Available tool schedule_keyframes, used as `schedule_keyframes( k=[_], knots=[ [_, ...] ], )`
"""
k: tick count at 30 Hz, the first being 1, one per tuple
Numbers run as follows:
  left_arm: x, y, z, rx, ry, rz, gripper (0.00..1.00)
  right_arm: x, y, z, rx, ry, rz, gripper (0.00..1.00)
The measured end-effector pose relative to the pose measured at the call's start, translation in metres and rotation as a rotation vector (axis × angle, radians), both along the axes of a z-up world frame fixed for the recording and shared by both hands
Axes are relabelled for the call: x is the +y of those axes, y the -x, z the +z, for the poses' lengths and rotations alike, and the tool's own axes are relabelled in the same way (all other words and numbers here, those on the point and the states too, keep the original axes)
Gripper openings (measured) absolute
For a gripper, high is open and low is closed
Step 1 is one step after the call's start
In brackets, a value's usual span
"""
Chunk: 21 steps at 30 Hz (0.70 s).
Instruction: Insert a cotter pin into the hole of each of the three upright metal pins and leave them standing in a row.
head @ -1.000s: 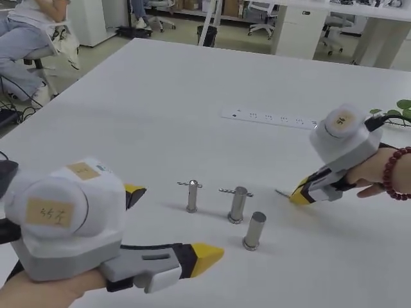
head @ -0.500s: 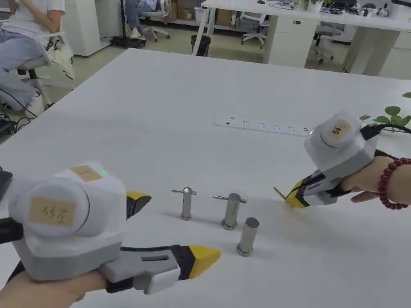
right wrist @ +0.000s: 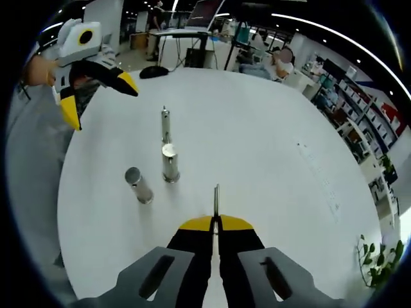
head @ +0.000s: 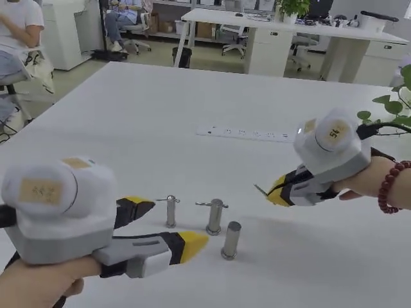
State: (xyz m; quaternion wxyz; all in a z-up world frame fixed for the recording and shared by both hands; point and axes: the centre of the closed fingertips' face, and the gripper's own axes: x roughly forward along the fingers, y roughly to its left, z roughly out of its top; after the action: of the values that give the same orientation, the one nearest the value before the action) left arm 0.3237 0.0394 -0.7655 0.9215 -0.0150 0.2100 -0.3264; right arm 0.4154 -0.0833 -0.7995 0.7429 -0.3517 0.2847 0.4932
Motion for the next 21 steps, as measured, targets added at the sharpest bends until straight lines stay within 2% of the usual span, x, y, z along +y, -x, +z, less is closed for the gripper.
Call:
schedule_keyframes(
  k=[5,10,14,17,21],
  knots=[
    [-0.008,-0.002,0.008,0.001,0.027,-0.021,0.55,0.01,0.016,0.017,-0.029,-0.035,0.039,0.03],
    [-0.015,-0.003,0.014,0.006,0.053,-0.04,0.51,0.021,0.032,0.027,-0.044,-0.058,0.078,0.03],
    [-0.019,-0.003,0.016,0.025,0.074,-0.049,0.46,0.029,0.044,0.031,-0.054,-0.066,0.116,0.03],
    [-0.024,-0.001,0.017,0.063,0.112,-0.058,0.41,0.036,0.053,0.032,-0.065,-0.061,0.152,0.03],
    [-0.027,0.0,0.018,0.081,0.127,-0.064,0.38,0.045,0.064,0.032,-0.075,-0.061,0.189,0.03]
  ],
)
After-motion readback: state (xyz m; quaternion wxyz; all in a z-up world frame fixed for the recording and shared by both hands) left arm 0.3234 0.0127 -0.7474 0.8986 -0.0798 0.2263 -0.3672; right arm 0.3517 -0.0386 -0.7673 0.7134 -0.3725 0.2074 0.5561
